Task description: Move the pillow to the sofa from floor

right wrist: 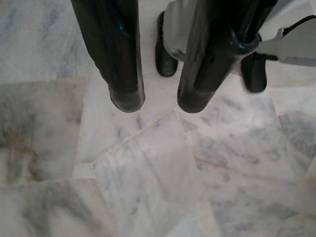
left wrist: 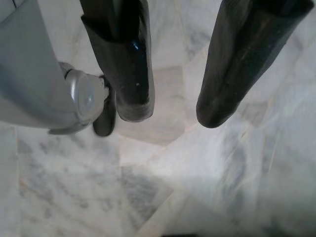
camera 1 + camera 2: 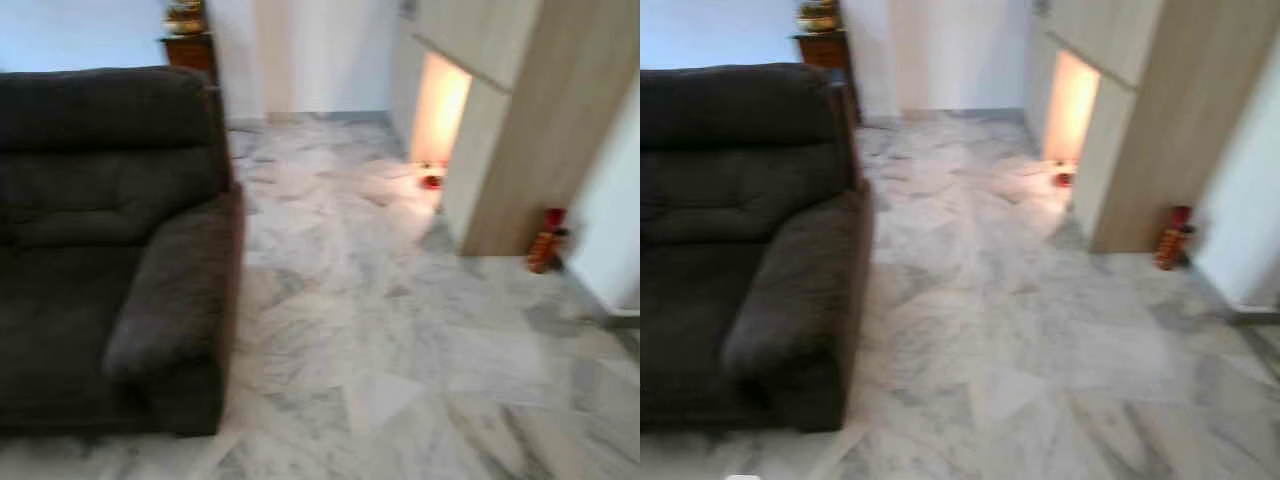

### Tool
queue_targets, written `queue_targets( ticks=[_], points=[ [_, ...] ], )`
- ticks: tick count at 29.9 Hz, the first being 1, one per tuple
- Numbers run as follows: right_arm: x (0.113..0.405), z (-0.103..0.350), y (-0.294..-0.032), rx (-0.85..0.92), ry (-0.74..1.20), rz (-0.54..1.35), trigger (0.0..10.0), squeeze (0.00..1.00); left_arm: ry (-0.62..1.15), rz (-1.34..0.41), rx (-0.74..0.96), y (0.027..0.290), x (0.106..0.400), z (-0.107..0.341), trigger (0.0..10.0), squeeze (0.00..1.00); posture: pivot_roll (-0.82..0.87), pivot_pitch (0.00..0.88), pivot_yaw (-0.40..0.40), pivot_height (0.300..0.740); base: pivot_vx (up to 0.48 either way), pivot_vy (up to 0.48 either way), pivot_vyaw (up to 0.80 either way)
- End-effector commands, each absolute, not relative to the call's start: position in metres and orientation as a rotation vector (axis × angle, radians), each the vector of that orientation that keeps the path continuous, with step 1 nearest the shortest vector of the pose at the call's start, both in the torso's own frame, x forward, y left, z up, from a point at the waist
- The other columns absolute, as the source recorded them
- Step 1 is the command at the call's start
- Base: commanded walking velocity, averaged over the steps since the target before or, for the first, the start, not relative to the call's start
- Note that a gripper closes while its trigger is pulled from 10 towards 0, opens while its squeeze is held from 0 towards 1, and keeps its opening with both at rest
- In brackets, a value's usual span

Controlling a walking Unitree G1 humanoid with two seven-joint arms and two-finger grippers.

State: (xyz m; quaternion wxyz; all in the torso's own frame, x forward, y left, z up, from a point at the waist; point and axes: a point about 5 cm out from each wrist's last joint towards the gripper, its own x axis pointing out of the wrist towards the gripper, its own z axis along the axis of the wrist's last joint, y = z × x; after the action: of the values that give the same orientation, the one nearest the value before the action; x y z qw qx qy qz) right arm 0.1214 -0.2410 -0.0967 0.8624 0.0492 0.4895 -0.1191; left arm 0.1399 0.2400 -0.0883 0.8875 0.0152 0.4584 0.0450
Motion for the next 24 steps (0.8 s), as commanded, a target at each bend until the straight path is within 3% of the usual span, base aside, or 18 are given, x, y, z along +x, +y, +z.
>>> queue_targets(
  ticks=[1, 6, 19, 24],
  points=[
    [0.207, -0.072, -0.169, -0.046, 0.862, 0.112, 10.0, 0.00, 0.989, 0.198, 0.015, 0.228, 0.157, -0.088, 10.0, 0.00, 0.04, 0.036, -0.025, 0.740, 0.000, 0.000, 0.80],
    [0.208, -0.072, -0.170, -0.018, 0.859, 0.080, 10.0, 0.00, 0.979, 0.211, 0.015, 0.230, 0.159, -0.087, 10.0, 0.00, 0.04, 0.058, -0.015, 0.740, 0.000, 0.000, 0.80],
    [0.205, -0.074, -0.170, 0.046, 0.870, 0.015, 10.0, 0.00, 0.989, 0.218, -0.005, 0.230, 0.158, -0.087, 10.0, 0.00, 0.04, 0.078, 0.001, 0.740, 0.000, 0.000, 0.00],
    [0.204, -0.074, -0.170, 0.060, 0.867, -0.006, 10.0, 0.00, 1.002, 0.219, -0.005, 0.230, 0.152, -0.090, 10.0, 0.00, 0.04, 0.079, 0.006, 0.740, 0.000, 0.435, 0.00]
  ],
)
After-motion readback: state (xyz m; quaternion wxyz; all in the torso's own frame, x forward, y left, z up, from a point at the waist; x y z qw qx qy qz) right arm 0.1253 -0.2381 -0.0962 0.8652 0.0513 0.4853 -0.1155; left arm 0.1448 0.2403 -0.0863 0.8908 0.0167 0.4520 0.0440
